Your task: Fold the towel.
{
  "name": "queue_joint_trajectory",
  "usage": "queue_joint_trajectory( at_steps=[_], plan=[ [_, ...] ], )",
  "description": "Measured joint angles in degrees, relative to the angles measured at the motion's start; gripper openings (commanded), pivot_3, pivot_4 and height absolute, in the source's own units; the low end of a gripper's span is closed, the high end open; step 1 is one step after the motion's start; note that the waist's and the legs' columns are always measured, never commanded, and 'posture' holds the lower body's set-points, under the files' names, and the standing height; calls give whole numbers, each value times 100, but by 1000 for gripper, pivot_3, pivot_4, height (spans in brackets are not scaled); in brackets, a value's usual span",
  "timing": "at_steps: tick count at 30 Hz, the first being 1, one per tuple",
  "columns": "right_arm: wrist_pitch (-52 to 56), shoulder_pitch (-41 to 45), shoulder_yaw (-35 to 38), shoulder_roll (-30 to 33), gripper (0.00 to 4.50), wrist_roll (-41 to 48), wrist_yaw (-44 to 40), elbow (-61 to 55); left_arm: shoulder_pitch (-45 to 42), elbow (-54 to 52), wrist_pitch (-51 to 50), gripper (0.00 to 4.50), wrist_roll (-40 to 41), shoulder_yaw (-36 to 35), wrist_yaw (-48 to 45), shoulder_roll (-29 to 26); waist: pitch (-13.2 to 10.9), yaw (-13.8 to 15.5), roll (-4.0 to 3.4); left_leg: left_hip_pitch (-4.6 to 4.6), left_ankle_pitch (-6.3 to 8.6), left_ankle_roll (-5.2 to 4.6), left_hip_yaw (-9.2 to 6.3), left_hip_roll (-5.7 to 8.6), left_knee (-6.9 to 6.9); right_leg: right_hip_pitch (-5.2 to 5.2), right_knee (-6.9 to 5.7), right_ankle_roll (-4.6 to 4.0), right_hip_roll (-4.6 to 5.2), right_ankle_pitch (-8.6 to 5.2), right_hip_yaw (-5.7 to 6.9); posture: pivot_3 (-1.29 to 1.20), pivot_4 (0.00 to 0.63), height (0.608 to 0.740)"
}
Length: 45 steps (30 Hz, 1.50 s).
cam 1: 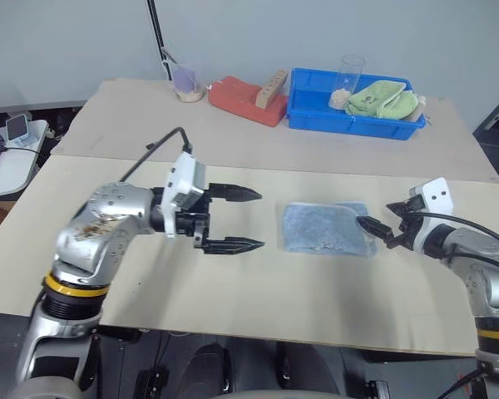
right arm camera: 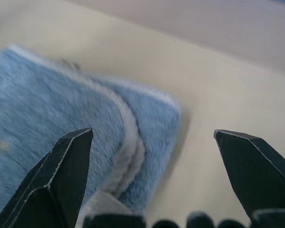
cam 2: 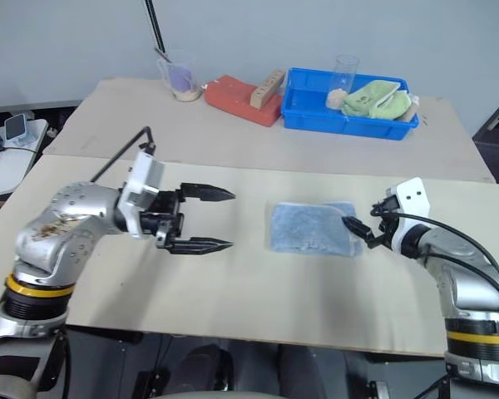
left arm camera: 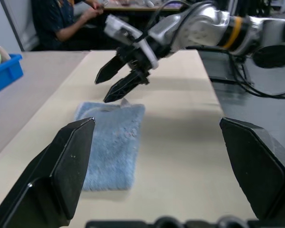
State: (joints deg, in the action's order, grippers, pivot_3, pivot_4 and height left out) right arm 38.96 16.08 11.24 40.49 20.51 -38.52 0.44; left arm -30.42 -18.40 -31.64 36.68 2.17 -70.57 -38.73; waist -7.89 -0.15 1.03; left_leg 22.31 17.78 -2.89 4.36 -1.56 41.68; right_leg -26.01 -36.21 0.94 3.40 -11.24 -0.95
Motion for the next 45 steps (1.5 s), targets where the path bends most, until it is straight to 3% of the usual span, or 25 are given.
queue_joint_trajectory(
  at_steps=[8,11,20,22,29,34,36,45],
  plan=[
    [228,480,-442,-103,4500,-4,-316,841,346,-566,178,4490,150,-74,-252,-293,0,-9,0,-2,-2,3,4,-2,0,2,1,-2,-3,1,-2,0,150,689],
    [330,511,-448,-168,3700,21,-356,802,372,-575,303,4500,44,-49,-236,-307,0,-8,0,-5,-2,3,4,-4,0,4,1,-3,-5,1,-1,0,150,689],
    [171,484,-574,-271,554,3,-372,643,409,-585,442,4500,-103,77,4,-190,0,-21,0,-4,-2,3,4,-4,-1,3,1,-3,-5,1,-2,0,150,689],
    [136,527,-532,-297,30,9,-282,658,409,-564,516,4500,-142,112,34,-161,0,-21,-1,-4,-2,3,5,-4,-1,3,1,-3,-5,1,-2,0,150,689],
    [-502,1341,422,-347,30,-39,618,1881,324,-299,697,4500,-329,136,253,81,0,25,-1,-2,-3,5,12,-1,-1,1,3,-4,-4,2,-1,0,150,689],
    [-758,1416,483,-352,30,-339,1010,2808,108,81,1043,4500,-580,131,370,235,0,11,-1,-2,-3,6,27,0,-2,1,4,-5,-4,3,-7,0,150,689],
    [-829,1439,495,-422,901,-380,1163,3075,69,219,1106,4500,-639,131,417,280,0,-10,-1,-2,-3,6,26,-2,-3,-1,2,-5,-4,3,-8,0,150,689],
    [-779,1503,996,-441,3881,-101,1426,2797,137,331,1172,4500,-763,56,695,264,0,-55,-3,-2,-3,6,20,-5,-6,-4,1,-4,-4,3,-13,0,150,689]
  ],
)
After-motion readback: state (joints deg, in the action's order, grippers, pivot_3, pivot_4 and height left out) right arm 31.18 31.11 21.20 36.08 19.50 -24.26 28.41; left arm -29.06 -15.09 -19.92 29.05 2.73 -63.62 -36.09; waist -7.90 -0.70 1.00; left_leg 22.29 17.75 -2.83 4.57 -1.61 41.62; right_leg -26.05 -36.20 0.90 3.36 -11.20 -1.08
